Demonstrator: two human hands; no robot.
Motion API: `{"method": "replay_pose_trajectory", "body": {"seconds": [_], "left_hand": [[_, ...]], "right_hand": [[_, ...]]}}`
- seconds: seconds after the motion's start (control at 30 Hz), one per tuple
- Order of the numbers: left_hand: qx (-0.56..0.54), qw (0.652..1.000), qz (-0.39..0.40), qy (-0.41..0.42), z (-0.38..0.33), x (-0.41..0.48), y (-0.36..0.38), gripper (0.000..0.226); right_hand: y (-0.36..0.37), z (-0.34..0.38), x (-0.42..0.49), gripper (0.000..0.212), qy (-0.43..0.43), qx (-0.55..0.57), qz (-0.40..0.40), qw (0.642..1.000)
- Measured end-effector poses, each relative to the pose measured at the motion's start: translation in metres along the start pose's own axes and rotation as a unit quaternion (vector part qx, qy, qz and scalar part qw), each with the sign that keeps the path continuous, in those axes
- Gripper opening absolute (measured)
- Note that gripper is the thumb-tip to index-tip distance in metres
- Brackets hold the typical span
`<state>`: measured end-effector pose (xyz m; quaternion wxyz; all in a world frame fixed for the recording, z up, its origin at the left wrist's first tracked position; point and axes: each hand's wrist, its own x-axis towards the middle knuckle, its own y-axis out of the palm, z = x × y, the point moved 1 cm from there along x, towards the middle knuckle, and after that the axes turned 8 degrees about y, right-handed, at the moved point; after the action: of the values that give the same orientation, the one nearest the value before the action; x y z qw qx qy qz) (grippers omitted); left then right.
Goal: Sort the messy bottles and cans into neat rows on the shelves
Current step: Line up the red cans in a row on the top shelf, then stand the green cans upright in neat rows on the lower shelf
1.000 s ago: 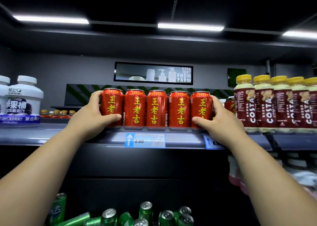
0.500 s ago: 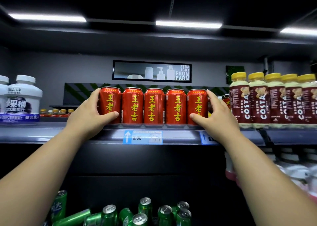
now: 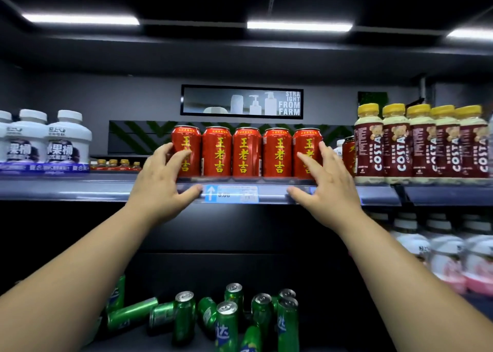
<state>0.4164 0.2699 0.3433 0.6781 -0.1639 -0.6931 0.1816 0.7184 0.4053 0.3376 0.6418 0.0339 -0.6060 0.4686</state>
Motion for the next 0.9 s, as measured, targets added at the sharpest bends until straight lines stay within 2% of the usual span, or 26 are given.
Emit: {"method": "replay_pose_trajectory", "body": {"seconds": [0.23, 0.4, 0.63, 0.9], "left_hand": [[0.054, 0.994, 0.067, 0.065, 0.000, -0.047, -0.005, 0.078], [0.088, 0.985, 0.108, 0.098, 0.009, -0.090, -0.011, 0.080], [-0.009, 0.975, 0.211, 0.065, 0.031, -0.162, -0.030, 0.076], [0.007, 0.943, 0.332, 0.029, 0.093, -0.270, -0.084, 0.064]], "right_hand": [[0.019, 0.037, -0.055, 0.080, -0.051, 0.002, 0.079, 0.996], [0.034, 0.051, -0.115, 0.077, -0.044, 0.015, 0.122, 0.991], [0.064, 0.087, -0.177, 0.073, 0.013, 0.087, 0.240, 0.967], [0.095, 0.187, -0.255, 0.066, 0.006, 0.082, 0.341, 0.937]]}}
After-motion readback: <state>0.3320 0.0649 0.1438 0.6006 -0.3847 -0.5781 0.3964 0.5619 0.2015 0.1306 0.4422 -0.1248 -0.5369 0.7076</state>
